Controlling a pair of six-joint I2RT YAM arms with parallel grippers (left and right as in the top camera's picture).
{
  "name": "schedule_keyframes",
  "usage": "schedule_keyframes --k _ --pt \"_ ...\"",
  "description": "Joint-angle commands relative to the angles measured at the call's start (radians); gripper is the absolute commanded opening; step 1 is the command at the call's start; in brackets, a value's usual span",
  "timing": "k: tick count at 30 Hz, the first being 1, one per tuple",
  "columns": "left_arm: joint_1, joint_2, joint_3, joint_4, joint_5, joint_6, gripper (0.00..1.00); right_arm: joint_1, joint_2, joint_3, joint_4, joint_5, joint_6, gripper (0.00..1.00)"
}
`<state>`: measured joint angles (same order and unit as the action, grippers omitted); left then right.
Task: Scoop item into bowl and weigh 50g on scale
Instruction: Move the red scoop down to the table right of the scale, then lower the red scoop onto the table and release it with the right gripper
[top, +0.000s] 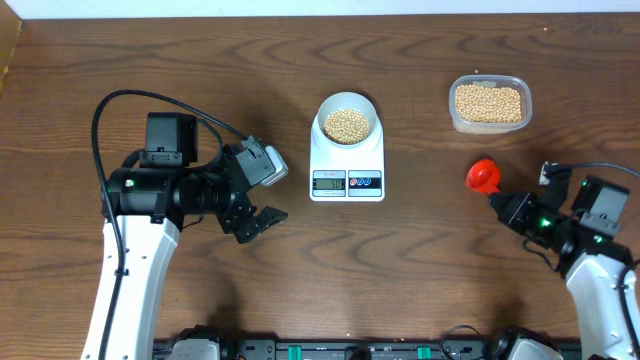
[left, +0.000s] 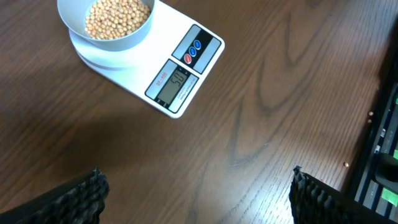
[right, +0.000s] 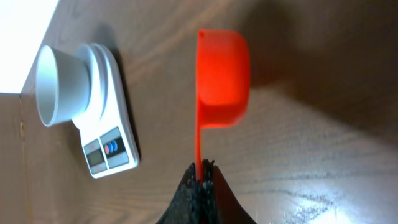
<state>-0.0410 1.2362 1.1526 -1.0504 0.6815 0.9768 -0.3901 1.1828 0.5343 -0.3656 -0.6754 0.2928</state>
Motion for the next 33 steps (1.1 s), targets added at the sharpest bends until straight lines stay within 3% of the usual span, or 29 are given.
schedule_keyframes --k 1,5,30,33 --pt "0.003 0.004 0.016 -0.003 0.002 0.014 0.95 -0.006 -0.005 -0.071 0.098 -0.040 0.082 0.01" --pt "0.003 0.004 0.016 -0.003 0.003 0.014 0.95 -0.006 -0.005 -0.112 0.196 -0.105 0.089 0.01" --pt "0.003 0.004 0.016 -0.003 0.003 0.014 0.95 -0.006 0.069 -0.112 0.220 -0.040 0.099 0.01" --pt "0.003 0.004 0.016 -0.003 0.003 0.014 0.95 -0.006 0.112 -0.112 0.233 -0.006 0.134 0.12"
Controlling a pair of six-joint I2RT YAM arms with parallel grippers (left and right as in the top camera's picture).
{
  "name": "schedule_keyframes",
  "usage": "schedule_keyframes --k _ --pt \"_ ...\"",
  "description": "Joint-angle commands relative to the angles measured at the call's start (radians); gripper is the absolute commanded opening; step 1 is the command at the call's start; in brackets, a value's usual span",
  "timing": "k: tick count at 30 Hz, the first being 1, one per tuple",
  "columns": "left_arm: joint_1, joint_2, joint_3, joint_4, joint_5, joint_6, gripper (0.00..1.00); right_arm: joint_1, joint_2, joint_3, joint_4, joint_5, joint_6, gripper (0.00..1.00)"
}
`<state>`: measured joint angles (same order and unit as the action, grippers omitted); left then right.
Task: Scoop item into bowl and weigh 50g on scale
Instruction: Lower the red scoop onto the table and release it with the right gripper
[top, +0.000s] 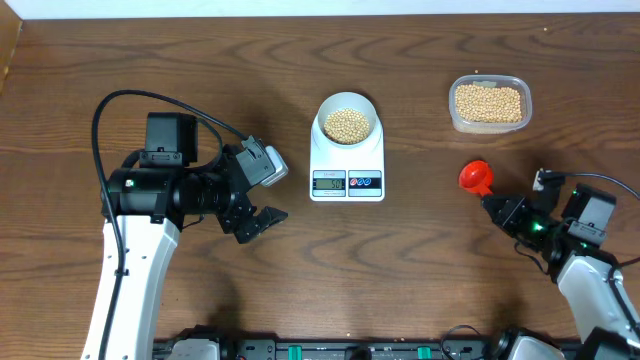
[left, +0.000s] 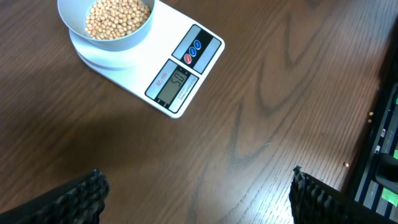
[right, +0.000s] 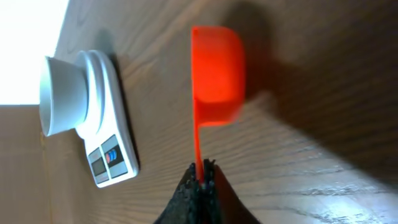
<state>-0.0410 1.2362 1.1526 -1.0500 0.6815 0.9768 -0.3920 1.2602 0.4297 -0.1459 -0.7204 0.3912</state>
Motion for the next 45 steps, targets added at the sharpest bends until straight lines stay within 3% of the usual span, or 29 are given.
schedule_keyframes --k 1,5,12,14,31,45 --pt "0.003 0.004 0.016 -0.003 0.002 0.014 0.95 -0.004 0.045 -0.008 0.023 0.038 0.035 0.13" --pt "0.003 0.004 0.016 -0.003 0.002 0.014 0.95 -0.004 0.057 -0.008 0.026 0.042 0.035 0.19" --pt "0.003 0.004 0.016 -0.003 0.003 0.014 0.95 -0.004 0.057 -0.008 0.021 0.073 0.013 0.49" --pt "0.003 0.004 0.016 -0.003 0.003 0.014 0.95 -0.004 0.057 -0.008 0.021 0.096 -0.031 0.98" --pt "0.003 0.004 0.016 -0.003 0.003 0.014 0.95 0.021 0.056 -0.007 -0.048 0.368 -0.053 0.99" --pt "0.003 0.004 0.016 -0.003 0.003 0.014 0.95 0.060 -0.117 0.055 -0.063 0.344 -0.048 0.99"
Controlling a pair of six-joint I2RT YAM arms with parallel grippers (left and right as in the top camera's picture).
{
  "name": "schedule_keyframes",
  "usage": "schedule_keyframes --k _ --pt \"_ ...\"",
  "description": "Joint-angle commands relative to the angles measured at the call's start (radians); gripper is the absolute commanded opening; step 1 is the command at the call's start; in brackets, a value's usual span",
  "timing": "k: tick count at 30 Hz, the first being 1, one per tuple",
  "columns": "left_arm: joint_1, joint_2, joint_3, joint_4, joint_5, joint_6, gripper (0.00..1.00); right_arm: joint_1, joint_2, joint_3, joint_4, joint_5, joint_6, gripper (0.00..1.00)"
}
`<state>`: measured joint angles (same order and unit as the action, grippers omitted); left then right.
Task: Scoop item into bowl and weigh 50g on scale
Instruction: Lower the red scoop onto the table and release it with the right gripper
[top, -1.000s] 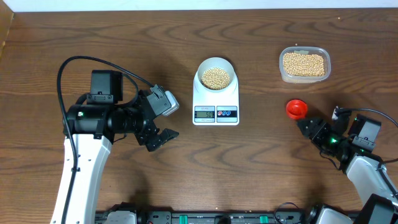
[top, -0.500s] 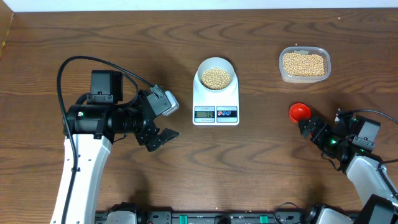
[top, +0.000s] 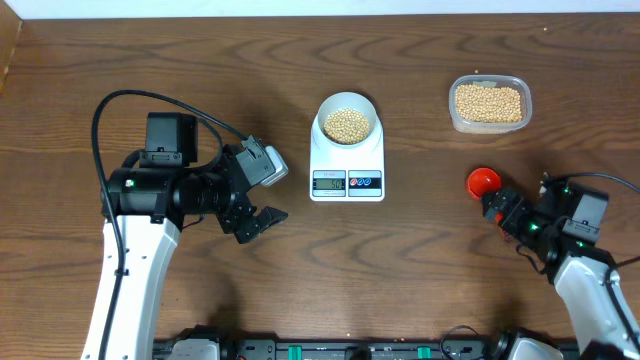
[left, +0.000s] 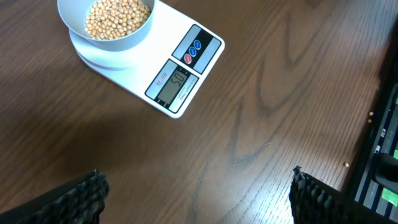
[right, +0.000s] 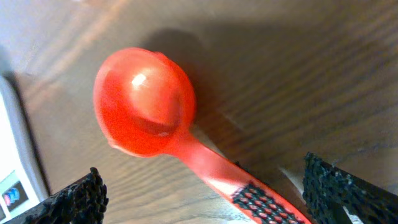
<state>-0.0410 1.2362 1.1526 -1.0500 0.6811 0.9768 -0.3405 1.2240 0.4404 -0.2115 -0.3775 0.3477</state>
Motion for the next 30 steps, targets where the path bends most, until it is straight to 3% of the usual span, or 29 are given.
schedule_keyframes --k 1,13,30 --pt "0.003 0.004 0.016 -0.003 0.003 0.014 0.95 0.008 -0.108 0.051 0.002 0.001 -0.005 0.99" --pt "0.003 0.004 0.016 -0.003 0.003 0.014 0.95 0.008 -0.412 0.064 0.258 0.001 -0.035 0.99" --pt "0.003 0.004 0.016 -0.003 0.003 0.014 0.95 0.008 -0.388 0.064 0.403 0.009 -0.065 0.99"
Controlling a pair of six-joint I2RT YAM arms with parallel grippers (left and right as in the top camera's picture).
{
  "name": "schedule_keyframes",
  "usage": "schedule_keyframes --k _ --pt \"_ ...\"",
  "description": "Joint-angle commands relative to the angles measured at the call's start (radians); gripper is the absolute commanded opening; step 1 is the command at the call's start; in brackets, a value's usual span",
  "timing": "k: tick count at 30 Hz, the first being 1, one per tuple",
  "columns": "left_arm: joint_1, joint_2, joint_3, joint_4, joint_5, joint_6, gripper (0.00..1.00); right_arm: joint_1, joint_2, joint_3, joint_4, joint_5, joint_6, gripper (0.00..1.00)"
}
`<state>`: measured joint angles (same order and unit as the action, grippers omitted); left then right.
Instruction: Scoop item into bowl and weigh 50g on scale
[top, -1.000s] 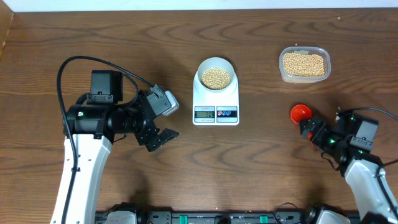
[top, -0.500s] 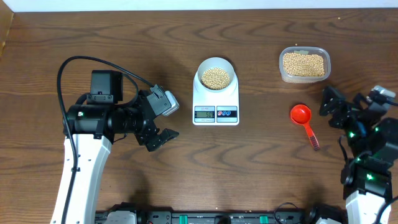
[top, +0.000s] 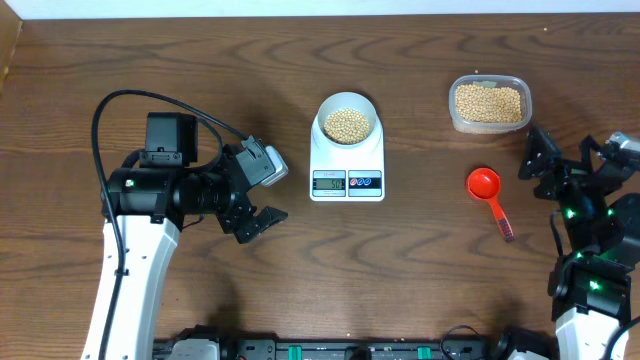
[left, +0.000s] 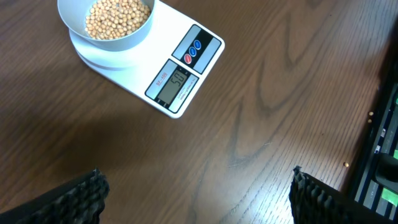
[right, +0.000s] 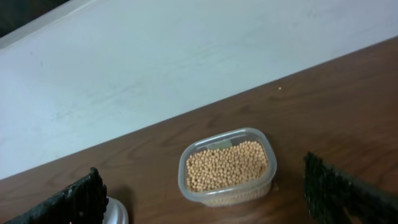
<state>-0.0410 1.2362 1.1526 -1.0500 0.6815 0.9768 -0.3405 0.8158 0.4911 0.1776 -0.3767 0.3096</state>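
A white bowl (top: 347, 123) of soybeans stands on the white scale (top: 347, 172). In the left wrist view the bowl (left: 112, 22) and scale (left: 180, 71) show at top left, and the display's digits look like 50. The red scoop (top: 487, 190) lies alone on the table, bowl end up, right of the scale. My right gripper (top: 541, 160) is open and empty, right of the scoop and apart from it. Its wrist view faces the clear soybean container (right: 229, 165). My left gripper (top: 258, 222) hangs open and empty, left of the scale.
The clear container (top: 489, 103) of soybeans sits at the back right, just behind my right gripper. A white wall runs behind the table's far edge (right: 186, 115). Dark equipment lines the table's front edge (left: 382, 155).
My right gripper was open low over the scoop's handle. Now it is raised and further back and right, facing the container. The scoop lies where it was. The left arm is unmoved.
My right gripper was shut on the handle of the empty scoop, holding it on its side right of the scale. Then it held it close to the table. Then it was open with the scoop lying flat. Now it is away from the scoop. The left arm stayed still.
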Motion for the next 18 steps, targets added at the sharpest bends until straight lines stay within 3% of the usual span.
schedule_keyframes --k 1,10,18 --pt "0.003 0.004 0.016 -0.003 0.002 0.014 0.95 0.008 0.033 0.013 0.023 0.008 -0.027 0.99" --pt "0.003 0.004 0.016 -0.003 0.003 0.014 0.95 0.008 0.155 0.013 0.166 0.003 -0.036 0.99" --pt "0.003 0.004 0.016 -0.003 0.003 0.014 0.95 0.008 0.128 0.013 0.170 -0.005 -0.192 0.99"
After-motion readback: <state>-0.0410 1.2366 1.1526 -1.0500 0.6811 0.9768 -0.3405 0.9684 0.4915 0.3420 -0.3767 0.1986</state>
